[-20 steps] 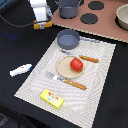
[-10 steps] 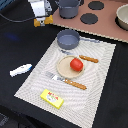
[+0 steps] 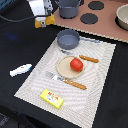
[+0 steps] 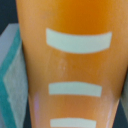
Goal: Interact with the objects in diverse but meaningful ways.
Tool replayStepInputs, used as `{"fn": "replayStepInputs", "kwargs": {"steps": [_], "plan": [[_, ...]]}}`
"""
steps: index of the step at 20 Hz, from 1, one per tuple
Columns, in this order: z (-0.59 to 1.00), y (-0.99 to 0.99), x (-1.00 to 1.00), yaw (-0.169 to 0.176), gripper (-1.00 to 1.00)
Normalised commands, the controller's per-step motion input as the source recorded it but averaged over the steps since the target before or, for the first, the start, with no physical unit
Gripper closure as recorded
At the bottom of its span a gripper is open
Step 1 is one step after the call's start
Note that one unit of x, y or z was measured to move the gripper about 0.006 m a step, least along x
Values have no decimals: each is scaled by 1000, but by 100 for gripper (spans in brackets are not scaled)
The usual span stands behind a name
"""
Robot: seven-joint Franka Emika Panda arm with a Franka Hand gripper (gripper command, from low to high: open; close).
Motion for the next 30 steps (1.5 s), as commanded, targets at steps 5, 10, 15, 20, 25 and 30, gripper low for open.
{"fn": "replayStepInputs", "kwargs": {"steps": [5,10,15,20,25,30], "plan": [[113,-750,547,-5,100],[19,-721,599,-13,100],[19,-634,678,-37,100],[71,-694,629,-36,100],[-49,-302,525,-42,100],[-315,-1,254,0,100]]}}
